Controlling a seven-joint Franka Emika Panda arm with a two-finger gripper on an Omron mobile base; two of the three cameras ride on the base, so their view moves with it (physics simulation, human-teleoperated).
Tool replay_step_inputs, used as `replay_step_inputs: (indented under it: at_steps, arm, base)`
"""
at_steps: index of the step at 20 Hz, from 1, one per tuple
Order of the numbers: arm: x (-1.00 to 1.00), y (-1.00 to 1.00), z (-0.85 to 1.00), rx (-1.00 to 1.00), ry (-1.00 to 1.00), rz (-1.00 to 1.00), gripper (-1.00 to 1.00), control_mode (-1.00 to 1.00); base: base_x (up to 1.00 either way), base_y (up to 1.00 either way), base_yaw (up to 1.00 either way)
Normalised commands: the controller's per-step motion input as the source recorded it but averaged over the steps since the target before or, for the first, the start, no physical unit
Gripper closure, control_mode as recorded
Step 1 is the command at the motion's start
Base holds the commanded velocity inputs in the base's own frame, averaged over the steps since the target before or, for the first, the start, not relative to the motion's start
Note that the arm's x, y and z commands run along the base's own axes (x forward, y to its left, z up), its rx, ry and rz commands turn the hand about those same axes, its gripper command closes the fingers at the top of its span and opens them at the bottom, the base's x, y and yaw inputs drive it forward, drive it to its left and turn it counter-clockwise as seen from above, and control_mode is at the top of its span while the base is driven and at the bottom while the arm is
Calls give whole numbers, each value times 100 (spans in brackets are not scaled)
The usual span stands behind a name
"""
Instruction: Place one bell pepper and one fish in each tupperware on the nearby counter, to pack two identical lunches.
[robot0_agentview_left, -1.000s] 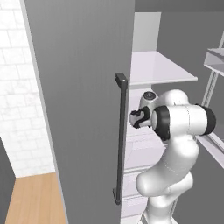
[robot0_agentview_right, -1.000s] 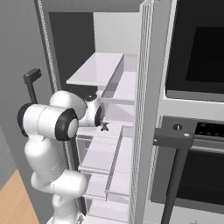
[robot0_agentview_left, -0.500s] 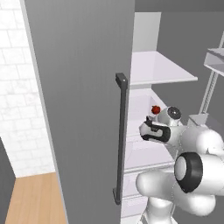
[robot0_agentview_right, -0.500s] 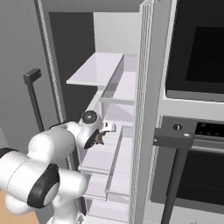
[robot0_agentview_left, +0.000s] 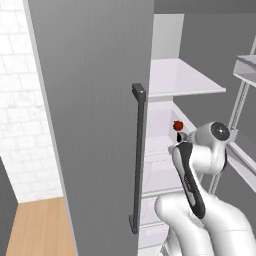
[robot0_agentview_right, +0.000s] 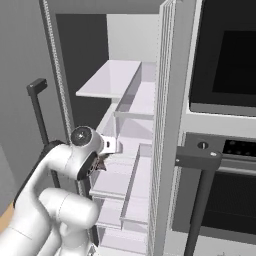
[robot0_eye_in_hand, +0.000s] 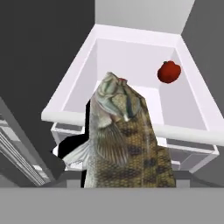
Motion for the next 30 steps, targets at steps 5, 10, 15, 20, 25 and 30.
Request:
replay_step_inputs:
  at_steps: [5, 10, 15, 20, 25, 30]
  arm:
    - [-100, 26, 62, -3, 9, 1, 100, -100]
    - [-100, 0, 70, 0, -2, 0, 100, -100]
    - [-100, 1, 13, -3, -7, 0, 100, -100]
    - [-80, 6, -9, -6, -6, 0, 100, 100]
    - [0, 0, 0, 0, 0, 0, 100, 100]
    - [0, 0, 0, 0, 0, 0, 100, 100]
  base:
    - [0, 0, 0]
    - [0, 0, 0]
    - [0, 0, 0]
    - [-20, 4, 0]
    - [-100, 42, 5]
    - [-100, 13, 1]
